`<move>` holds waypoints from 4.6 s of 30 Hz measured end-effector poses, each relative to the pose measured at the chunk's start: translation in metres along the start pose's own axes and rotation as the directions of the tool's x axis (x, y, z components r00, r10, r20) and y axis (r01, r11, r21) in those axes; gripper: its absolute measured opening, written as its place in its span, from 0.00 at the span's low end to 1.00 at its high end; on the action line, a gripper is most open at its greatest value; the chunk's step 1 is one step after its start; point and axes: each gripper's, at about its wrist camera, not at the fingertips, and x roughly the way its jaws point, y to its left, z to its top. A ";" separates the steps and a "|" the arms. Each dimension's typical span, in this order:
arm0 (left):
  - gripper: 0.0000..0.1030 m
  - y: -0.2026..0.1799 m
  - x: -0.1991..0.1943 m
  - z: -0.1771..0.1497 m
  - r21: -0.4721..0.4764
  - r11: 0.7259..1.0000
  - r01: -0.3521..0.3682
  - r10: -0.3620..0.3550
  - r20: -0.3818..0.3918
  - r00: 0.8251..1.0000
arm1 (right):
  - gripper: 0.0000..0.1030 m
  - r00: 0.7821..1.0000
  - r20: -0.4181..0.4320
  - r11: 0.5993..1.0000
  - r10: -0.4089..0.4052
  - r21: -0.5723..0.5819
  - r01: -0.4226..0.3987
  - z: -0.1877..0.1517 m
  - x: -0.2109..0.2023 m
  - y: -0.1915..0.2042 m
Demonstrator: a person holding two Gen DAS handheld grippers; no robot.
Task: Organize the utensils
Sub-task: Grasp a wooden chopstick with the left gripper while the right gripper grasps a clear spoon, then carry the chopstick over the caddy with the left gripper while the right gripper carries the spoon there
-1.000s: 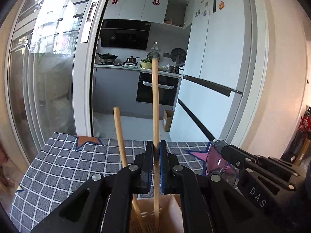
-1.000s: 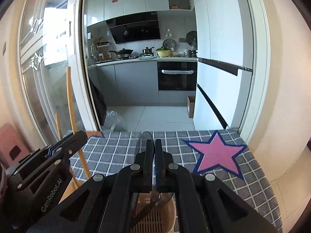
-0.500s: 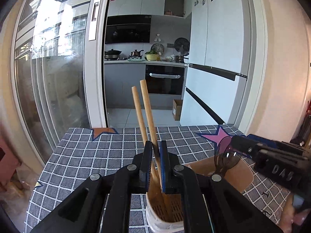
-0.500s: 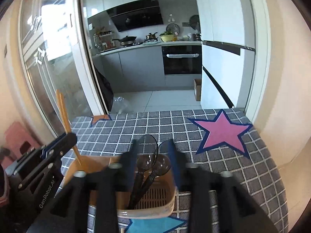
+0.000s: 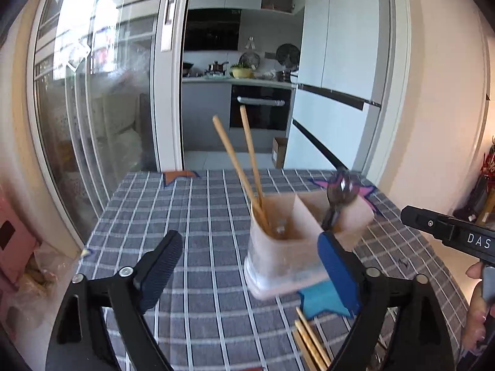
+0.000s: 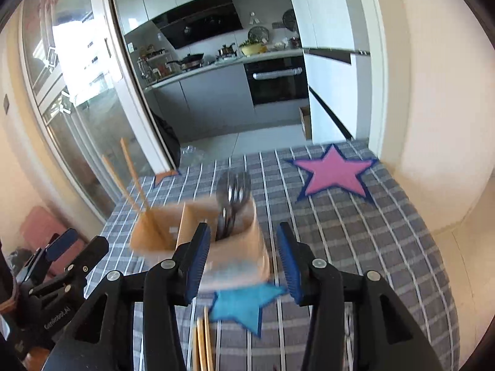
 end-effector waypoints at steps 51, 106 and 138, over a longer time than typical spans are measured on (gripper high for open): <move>1.00 0.010 -0.014 -0.162 -0.086 0.996 -0.014 -0.036 -0.551 0.834 | 0.73 0.864 -0.475 0.986 -0.168 -0.059 0.159 -0.174 0.010 -0.013; 0.37 -0.086 0.079 -0.101 0.033 0.979 0.199 -0.133 -0.639 0.758 | 0.12 0.921 -0.383 0.993 -0.074 0.060 0.105 -0.143 -0.019 -0.044; 0.36 -0.021 -0.032 0.035 -0.036 0.959 0.281 -0.284 -0.126 0.951 | 0.12 0.971 -0.232 0.999 0.051 0.002 -0.052 -0.042 -0.031 0.001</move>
